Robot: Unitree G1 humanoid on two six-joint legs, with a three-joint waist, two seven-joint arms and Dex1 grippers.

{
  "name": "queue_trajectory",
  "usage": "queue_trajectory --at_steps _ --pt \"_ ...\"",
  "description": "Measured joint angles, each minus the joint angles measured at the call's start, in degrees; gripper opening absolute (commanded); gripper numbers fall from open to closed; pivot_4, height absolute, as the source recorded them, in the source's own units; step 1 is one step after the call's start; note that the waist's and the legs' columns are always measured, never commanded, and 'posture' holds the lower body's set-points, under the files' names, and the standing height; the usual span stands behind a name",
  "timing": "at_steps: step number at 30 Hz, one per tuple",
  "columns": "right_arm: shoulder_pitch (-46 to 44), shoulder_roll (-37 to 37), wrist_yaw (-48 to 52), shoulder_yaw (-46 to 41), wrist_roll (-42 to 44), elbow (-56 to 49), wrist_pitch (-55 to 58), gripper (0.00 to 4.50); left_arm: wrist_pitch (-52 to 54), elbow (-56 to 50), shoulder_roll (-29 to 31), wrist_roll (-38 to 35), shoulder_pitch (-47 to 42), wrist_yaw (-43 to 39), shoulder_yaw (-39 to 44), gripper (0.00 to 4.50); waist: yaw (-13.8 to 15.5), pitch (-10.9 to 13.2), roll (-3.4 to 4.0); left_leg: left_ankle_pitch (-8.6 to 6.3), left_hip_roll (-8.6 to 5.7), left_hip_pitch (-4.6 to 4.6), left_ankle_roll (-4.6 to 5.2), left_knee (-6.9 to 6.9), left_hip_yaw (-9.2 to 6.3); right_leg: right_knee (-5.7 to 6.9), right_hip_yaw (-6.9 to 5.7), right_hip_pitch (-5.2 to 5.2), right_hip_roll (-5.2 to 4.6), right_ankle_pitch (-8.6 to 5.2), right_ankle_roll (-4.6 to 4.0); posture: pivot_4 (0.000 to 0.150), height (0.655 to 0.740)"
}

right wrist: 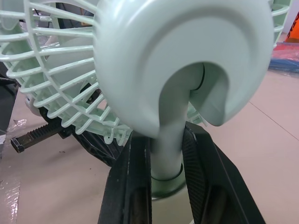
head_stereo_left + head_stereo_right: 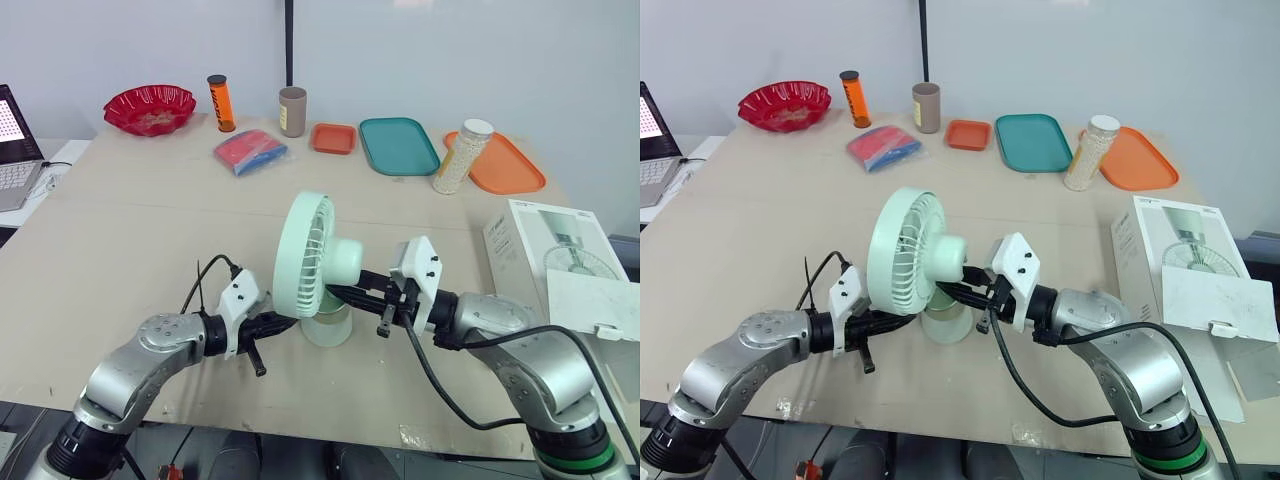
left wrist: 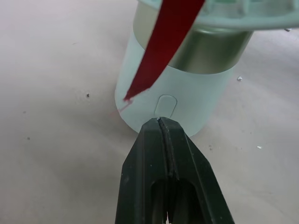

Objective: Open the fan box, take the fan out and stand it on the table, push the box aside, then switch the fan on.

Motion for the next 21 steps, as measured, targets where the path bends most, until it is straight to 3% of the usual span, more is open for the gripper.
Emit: queue_trajectory --at_steps 21 --pt "0.11 -0.31 -0.46 -0.03 0.06 -0.16 0.03 0.36 1.74 -0.11 -2.83 -0.41 -1.26 1.70 -0.21 0.06 0.00 0.00 0.00 0.00 -0.02 0.04 0.00 0.00 0.00 0.00 0.00 0.07 -0.01 -0.01 0.02 0.150 0.7400"
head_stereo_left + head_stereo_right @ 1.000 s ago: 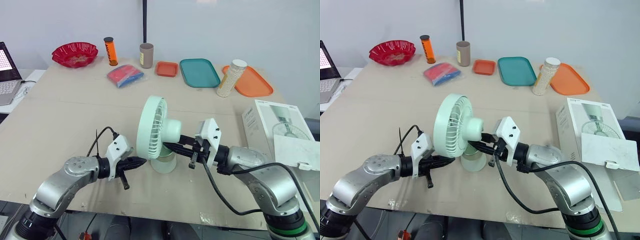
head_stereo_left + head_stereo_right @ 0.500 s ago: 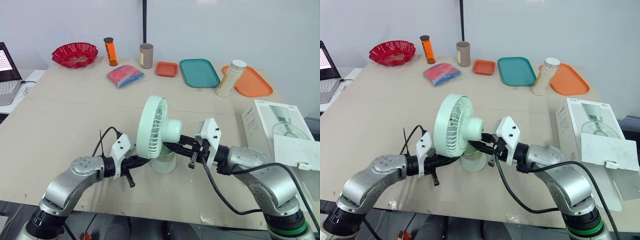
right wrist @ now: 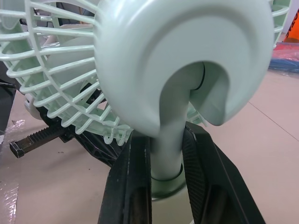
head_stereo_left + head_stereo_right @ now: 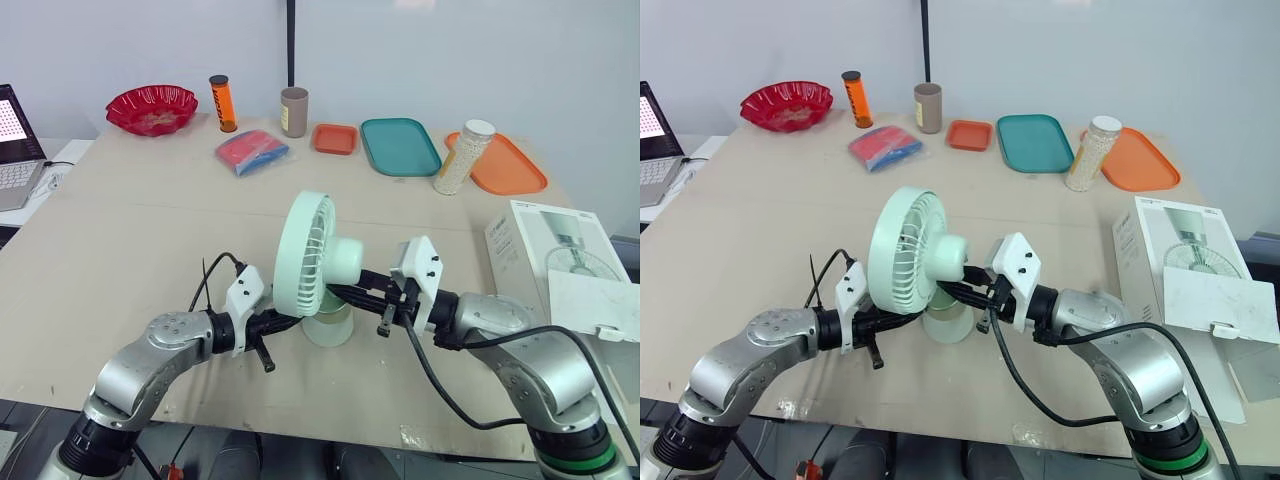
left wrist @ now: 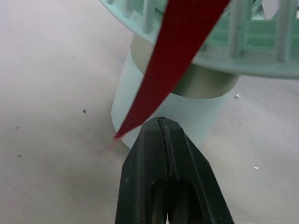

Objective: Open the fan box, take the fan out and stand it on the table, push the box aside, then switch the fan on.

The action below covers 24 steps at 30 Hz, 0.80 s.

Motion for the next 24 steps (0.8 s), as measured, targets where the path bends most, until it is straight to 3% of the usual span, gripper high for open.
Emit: queue_trajectory --at_steps 24 --pt "-0.07 -0.19 -0.08 -0.28 -0.10 -0.01 0.00 0.36 0.02 0.70 -1.24 0.96 -0.84 0.22 -0.51 0.06 0.16 -0.01 0.01 0.00 -0.03 0.02 0.00 0.00 0.00 0.00 0.00 0.03 -0.02 -0.02 0.03 0.150 0.7400"
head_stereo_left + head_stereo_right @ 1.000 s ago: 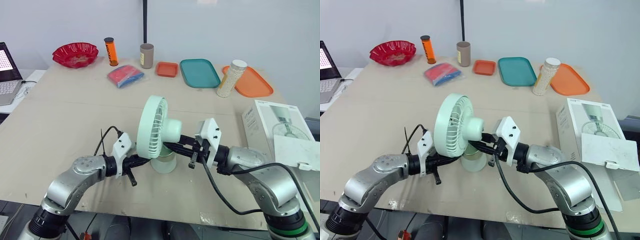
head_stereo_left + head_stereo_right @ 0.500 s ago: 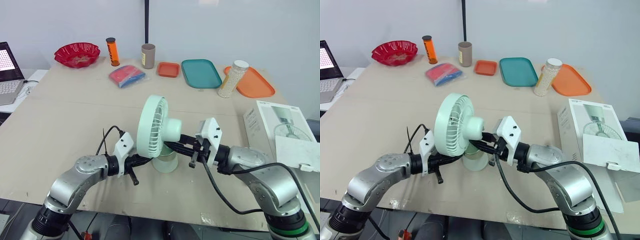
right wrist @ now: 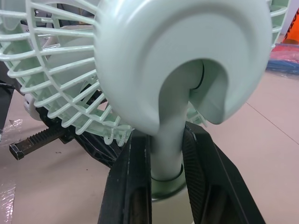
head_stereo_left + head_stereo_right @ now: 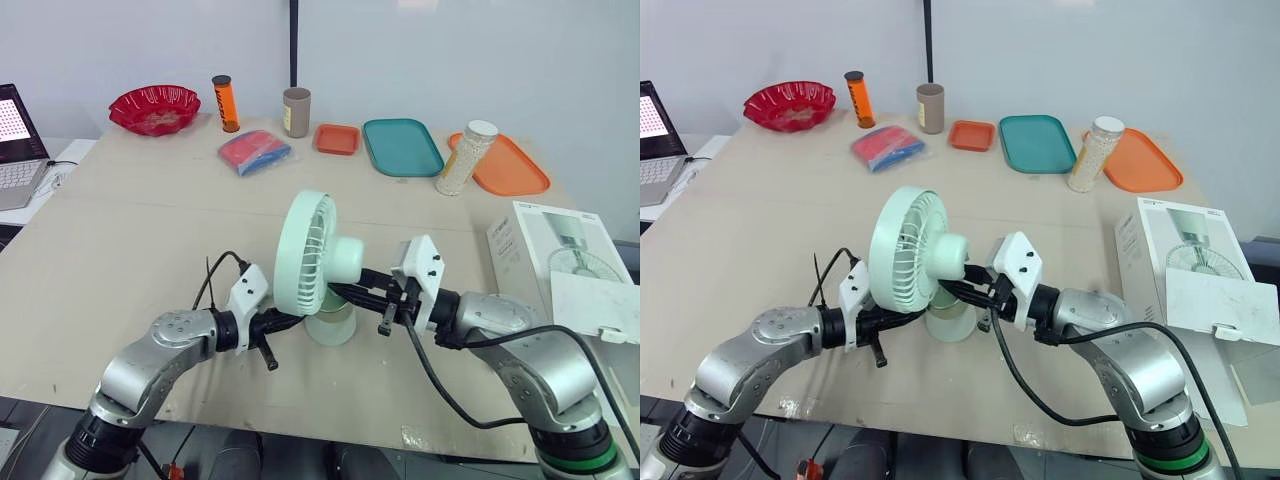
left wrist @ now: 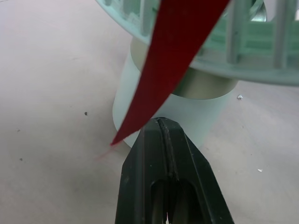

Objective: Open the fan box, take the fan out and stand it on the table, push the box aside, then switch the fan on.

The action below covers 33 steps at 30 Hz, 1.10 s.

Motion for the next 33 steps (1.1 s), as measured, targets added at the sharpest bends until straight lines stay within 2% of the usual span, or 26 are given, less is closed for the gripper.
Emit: queue_trajectory --at_steps 14,20,23,26,33 --pt "0.00 -0.56 0.20 -0.11 0.03 0.01 -0.10 0.36 1.88 -0.37 -1.02 -0.61 -0.01 1.50 0.59 0.06 0.01 0.00 0.00 0.00 0.00 0.01 0.00 0.00 0.00 -0.01 0.01 0.01 0.00 0.00 0.01 0.150 0.7400" --pt "-0.35 -0.61 0.72 -0.06 0.63 0.32 0.02 0.36 3.24 -4.68 6.77 -7.86 2.35 -2.57 13.15 0.06 -0.34 0.01 0.02 0.00 0.06 0.06 0.00 -0.11 0.02 -0.02 0.04 -0.02 0.04 -0.02 -0.01 0.150 0.7400" --pt "-1.27 -0.62 0.65 -0.21 1.20 0.85 0.46 0.36 2.96 -4.64 11.31 -8.55 5.52 -4.93 18.11 0.06 -0.27 0.02 0.05 0.00 0.05 0.05 0.00 -0.12 0.03 -0.06 0.04 -0.02 0.02 -0.03 0.00 0.150 0.7400" --pt "-2.31 -0.50 0.23 -0.50 1.24 1.67 0.49 0.36 1.17 -4.22 12.60 -8.23 8.09 -6.68 18.54 0.06 -0.10 0.03 0.05 0.00 0.03 0.00 0.00 -0.12 0.02 -0.11 0.03 -0.02 -0.02 -0.03 0.00 0.150 0.7400" --pt "-3.66 0.94 -0.26 -0.62 1.21 2.85 0.43 0.36 -0.42 -3.60 11.27 -7.38 8.71 -5.75 16.47 0.06 -0.10 0.03 0.04 -0.01 0.04 -0.01 0.00 -0.16 0.02 -0.15 0.02 -0.05 0.00 -0.03 -0.01 0.150 0.7400"
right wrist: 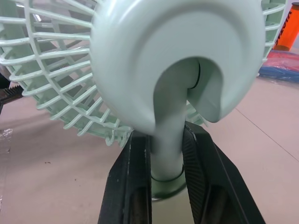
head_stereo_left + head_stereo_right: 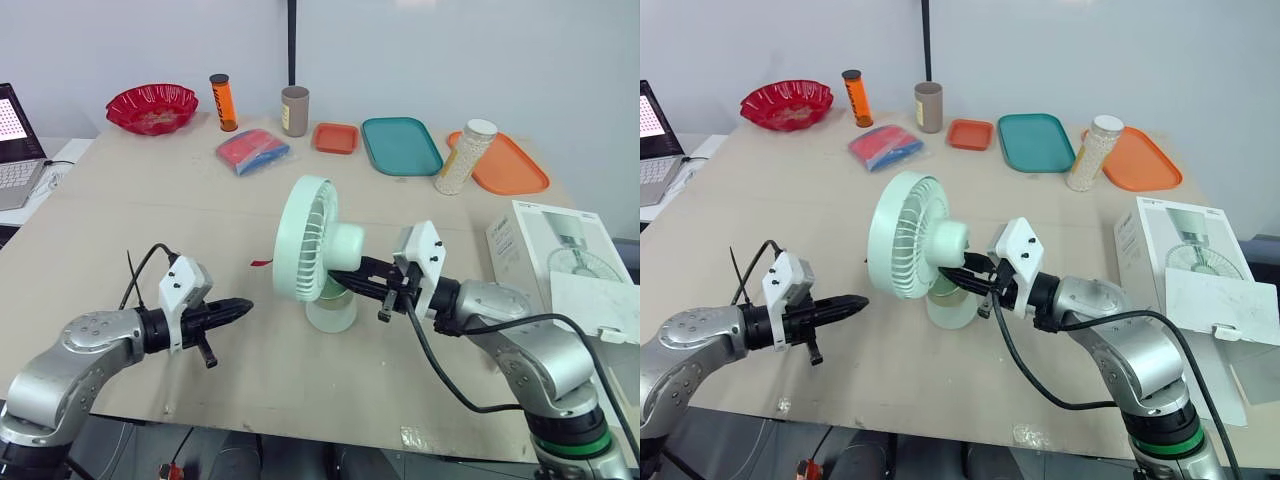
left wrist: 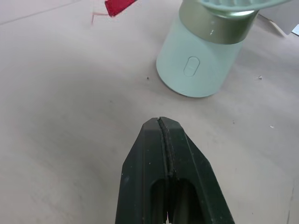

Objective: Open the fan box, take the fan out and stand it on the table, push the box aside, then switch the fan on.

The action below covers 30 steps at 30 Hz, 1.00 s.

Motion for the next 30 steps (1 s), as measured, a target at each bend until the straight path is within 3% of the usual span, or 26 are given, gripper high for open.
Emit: queue_trajectory --at_steps 20,30 --pt "-8.00 1.16 6.52 0.01 -5.20 16.90 -8.82 0.36 -1.62 -0.07 -0.76 0.84 0.04 0.23 -1.37 0.06 -0.10 0.01 0.02 0.00 0.01 0.01 0.00 -0.02 0.03 0.00 0.01 -0.02 0.02 0.02 -0.03 0.150 0.7400" --pt "-8.22 2.65 8.21 0.07 -6.28 19.54 -11.29 0.36 -0.14 -1.79 0.94 0.37 0.06 0.41 -1.24 0.06 -0.10 0.01 0.02 -0.01 0.02 0.01 0.01 -0.02 0.03 -0.01 0.01 -0.02 0.02 0.02 -0.03 0.150 0.7400"
